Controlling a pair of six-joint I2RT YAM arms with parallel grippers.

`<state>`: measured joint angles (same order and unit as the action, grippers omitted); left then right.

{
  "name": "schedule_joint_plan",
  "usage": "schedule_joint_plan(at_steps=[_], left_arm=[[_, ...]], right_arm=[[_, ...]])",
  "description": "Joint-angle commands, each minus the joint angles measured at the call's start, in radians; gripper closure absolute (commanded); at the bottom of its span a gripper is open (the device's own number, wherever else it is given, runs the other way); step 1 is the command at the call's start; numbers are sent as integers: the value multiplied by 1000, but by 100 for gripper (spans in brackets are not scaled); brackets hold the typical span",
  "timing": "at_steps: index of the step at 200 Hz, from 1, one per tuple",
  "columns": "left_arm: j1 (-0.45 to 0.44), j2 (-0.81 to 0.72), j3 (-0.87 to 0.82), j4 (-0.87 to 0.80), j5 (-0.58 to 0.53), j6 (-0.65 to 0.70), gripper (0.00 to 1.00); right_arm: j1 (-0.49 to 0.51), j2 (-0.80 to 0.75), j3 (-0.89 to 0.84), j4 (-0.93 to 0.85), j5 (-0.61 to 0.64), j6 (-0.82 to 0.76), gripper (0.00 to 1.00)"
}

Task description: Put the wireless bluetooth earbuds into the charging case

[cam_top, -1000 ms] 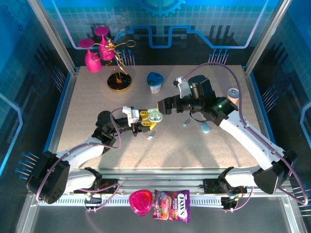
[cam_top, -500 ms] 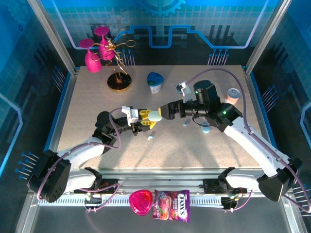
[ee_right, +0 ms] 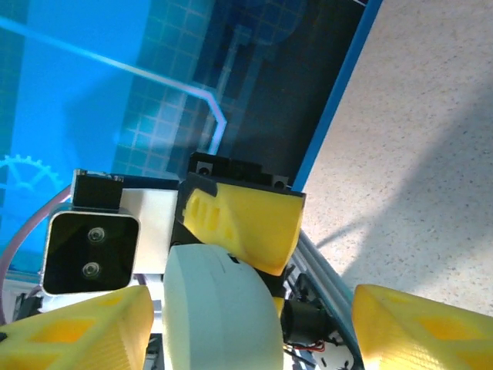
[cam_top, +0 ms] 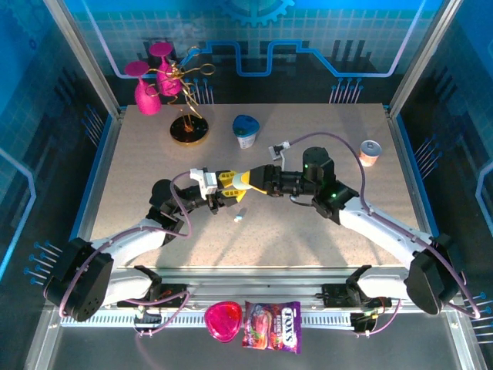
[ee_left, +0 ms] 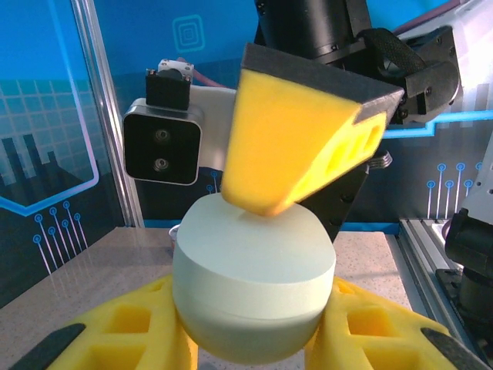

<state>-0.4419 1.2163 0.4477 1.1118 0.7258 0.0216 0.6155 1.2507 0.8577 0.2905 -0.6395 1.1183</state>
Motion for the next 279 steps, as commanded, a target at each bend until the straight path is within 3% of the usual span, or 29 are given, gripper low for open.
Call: schedule_joint_plan(at_steps=[1, 23, 63, 89, 122, 163, 188, 222, 234, 279], left_arm=[[2, -27, -7, 39, -19, 0, 68], [2, -27, -6, 31, -18, -1, 68], [2, -36, -9, 8, -30, 0, 62], [2, -42, -7, -13, -35, 7, 56], [2, -49, -17, -44, -53, -5, 21], [-12, -70, -39, -189, -153, 39, 4], [-52, -77, -23, -358, -269, 104, 1], [-74, -31, 36, -521, -412, 99, 1], [-77, -8, 53, -542, -469, 78, 1], [-82, 47, 76, -535, -523, 58, 1]], right_arm=[[12, 19, -28, 143, -22, 92, 46], [12, 27, -40, 161, -19, 106, 66], [-3, 14, -36, 155, -22, 91, 77], [-16, -6, -20, 120, -18, 5, 76], [-76, -23, -27, 88, 4, -47, 75], [-207, 7, -23, -10, 59, -131, 77], [-263, 53, 31, -184, 176, -255, 77], [-326, 184, 107, -221, 297, -318, 78], [-328, 239, 143, -215, 300, -345, 77], [-329, 465, 281, -258, 365, -389, 77]])
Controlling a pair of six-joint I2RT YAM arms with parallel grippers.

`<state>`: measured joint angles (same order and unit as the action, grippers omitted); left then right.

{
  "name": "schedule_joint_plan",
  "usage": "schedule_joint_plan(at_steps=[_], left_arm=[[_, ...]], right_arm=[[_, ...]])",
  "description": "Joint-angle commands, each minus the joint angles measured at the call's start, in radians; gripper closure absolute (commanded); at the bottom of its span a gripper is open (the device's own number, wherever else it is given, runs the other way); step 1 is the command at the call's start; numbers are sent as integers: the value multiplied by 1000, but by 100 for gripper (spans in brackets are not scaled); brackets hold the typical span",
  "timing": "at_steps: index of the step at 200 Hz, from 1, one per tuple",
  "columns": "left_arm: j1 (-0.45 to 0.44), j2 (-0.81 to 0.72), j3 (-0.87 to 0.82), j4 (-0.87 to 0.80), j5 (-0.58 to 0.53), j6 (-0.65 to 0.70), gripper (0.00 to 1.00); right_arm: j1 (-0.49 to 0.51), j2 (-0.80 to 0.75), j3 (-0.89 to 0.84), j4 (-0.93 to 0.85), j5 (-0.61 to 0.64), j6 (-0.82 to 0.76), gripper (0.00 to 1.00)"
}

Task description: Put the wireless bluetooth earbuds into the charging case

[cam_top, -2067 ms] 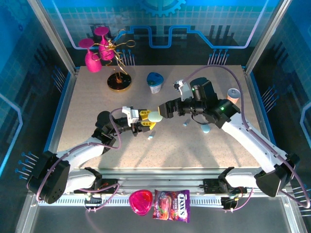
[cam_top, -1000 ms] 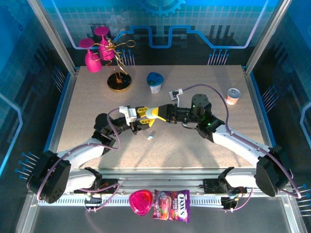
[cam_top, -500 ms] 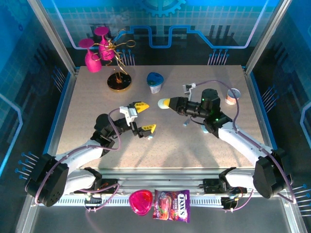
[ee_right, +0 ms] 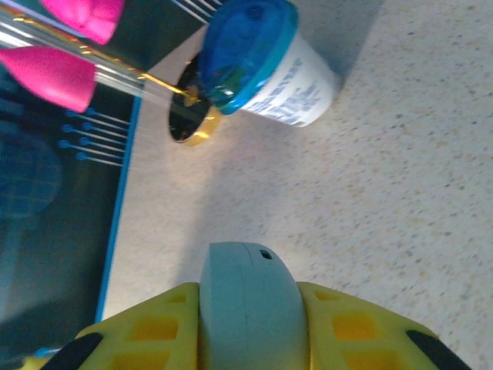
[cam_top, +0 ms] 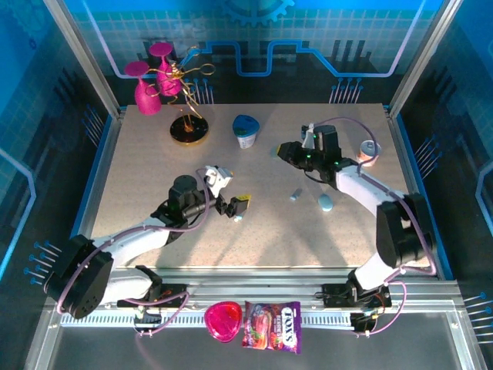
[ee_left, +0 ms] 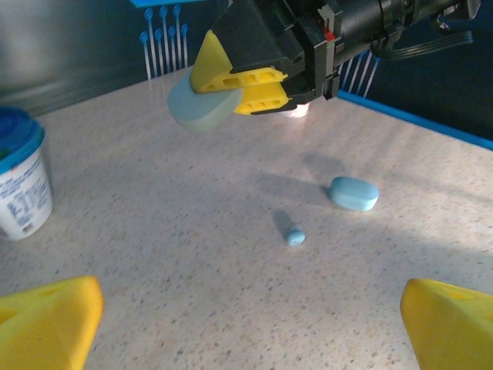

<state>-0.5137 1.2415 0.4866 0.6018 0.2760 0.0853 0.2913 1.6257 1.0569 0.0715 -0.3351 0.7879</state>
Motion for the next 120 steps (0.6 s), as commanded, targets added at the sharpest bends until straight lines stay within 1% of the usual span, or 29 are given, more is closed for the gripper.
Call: schedule_joint_plan(at_steps=[1, 32, 48, 58, 87, 120], left_arm=[[-11, 22, 38, -25, -75, -7, 1], [-11, 39, 49, -7, -83, -20, 1], [-12, 47, 55, 5, -83, -29, 1], [-12, 49, 56, 8, -82, -33, 1], [-13, 48, 57, -4, -83, -39, 1], [-13, 44, 53, -4, -80, -47, 1]], right_arm=[[-5, 96, 85, -40, 62, -59, 77], [-6, 250, 190, -64, 93, -72, 77], [-6, 321, 241, -74, 86, -68, 77], [-6, 355, 266, -78, 67, -67, 75], [-4, 423, 312, -103, 76, -81, 74], [-4, 451, 339, -149, 109, -112, 73]])
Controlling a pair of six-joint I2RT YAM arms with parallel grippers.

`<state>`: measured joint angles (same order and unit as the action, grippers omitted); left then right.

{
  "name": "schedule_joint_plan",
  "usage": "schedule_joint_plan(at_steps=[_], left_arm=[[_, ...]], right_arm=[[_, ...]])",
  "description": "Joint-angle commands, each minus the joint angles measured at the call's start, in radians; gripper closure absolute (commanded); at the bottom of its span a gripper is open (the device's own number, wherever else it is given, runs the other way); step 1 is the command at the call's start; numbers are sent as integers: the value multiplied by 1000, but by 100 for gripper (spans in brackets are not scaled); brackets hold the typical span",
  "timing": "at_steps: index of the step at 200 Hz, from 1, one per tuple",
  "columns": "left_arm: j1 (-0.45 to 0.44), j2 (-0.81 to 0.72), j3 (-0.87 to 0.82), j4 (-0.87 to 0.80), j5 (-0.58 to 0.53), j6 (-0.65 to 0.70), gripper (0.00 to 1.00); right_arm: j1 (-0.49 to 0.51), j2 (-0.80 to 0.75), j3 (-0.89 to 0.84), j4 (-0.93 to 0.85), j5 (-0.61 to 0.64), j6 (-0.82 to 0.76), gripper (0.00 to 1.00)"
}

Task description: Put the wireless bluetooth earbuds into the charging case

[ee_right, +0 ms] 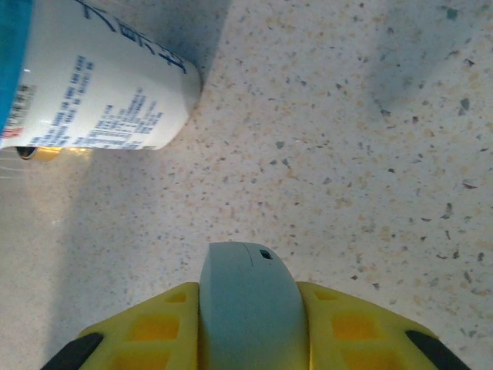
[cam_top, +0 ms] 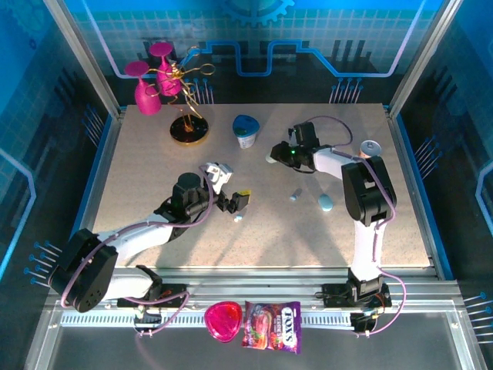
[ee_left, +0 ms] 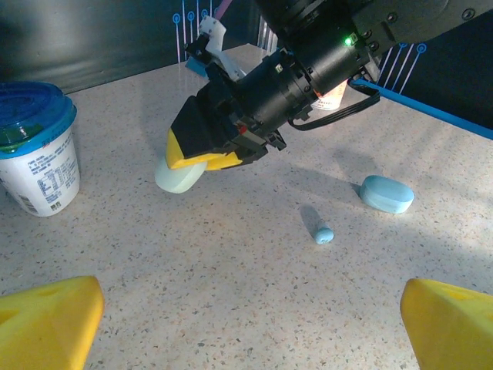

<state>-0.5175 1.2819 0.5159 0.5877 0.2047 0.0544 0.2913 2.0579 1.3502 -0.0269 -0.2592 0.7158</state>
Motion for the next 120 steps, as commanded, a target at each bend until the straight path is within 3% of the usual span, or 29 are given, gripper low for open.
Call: schedule_joint_plan(at_steps=[1, 120], left_arm=[[-10, 4, 23, 10, -8, -16, 1], [-9, 1, 34, 9, -1, -37, 1]], right_arm=[[-4, 19, 46, -52, 33, -42, 73], [-14, 63, 83, -152, 50, -114, 66]])
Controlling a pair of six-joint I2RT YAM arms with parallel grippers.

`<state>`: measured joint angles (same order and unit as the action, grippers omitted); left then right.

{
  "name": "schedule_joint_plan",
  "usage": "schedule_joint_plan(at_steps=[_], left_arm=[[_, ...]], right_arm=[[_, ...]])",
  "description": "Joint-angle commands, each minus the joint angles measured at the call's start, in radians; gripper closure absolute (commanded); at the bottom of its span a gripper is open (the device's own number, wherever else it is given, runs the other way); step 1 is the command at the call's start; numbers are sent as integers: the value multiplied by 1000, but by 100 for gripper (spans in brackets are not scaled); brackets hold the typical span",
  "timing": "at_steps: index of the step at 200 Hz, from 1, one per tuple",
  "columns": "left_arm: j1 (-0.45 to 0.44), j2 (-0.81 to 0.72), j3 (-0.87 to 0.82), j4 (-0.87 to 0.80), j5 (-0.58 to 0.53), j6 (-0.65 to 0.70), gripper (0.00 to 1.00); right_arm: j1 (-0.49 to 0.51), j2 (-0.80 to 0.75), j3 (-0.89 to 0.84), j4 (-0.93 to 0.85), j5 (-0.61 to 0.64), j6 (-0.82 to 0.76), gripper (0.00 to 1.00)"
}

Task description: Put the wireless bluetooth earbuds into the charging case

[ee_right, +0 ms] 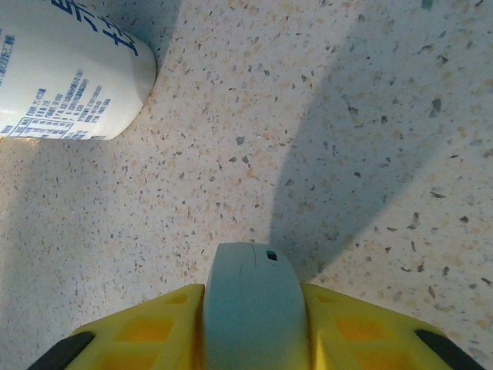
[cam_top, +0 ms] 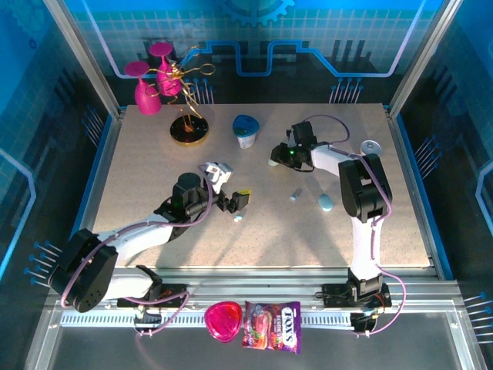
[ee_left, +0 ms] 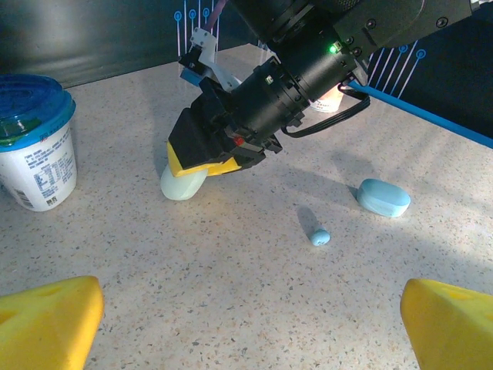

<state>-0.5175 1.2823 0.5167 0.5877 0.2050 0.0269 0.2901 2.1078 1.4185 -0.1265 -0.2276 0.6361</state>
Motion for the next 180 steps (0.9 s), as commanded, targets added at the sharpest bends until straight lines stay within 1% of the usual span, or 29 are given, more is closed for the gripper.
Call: schedule_joint_plan(at_steps=[1, 12, 22, 39, 64, 91, 121, 126, 133, 144, 162, 180], left_arm=[[-9, 0, 33, 10, -1, -10, 1], [-9, 1, 34, 10, -2, -9, 1], [-10, 0, 34, 12, 2, -11, 1], [-10, -1, 33, 16, 9, -7, 1], [-10, -3, 23, 48, 53, 4, 1], [-10, 1, 16, 96, 138, 23, 1], [-19, 23, 16, 155, 208, 50, 1], [-20, 29, 18, 162, 220, 54, 1], [-22, 38, 23, 172, 234, 58, 1], [-25, 54, 29, 193, 256, 63, 1], [-31, 85, 41, 231, 284, 59, 1], [-34, 110, 56, 256, 301, 46, 1]], right_arm=[[-14, 12, 13, -54, 20, -35, 66], [-17, -3, 9, -61, 32, -42, 64], [-21, -27, -4, -61, 47, -50, 60], [-31, -76, -41, -57, 64, -71, 49], [-49, -167, -117, -62, 101, -113, 36], [-58, -316, -243, -84, 199, -197, 24], [-65, -527, -415, -123, 300, -265, 11], [-66, -563, -441, -139, 327, -271, 7], [-70, -607, -476, -162, 355, -274, 6], [-84, -672, -528, -190, 365, -277, 5], [-113, -755, -600, -247, 353, -267, 5], [-129, -804, -659, -273, 325, -256, 5]])
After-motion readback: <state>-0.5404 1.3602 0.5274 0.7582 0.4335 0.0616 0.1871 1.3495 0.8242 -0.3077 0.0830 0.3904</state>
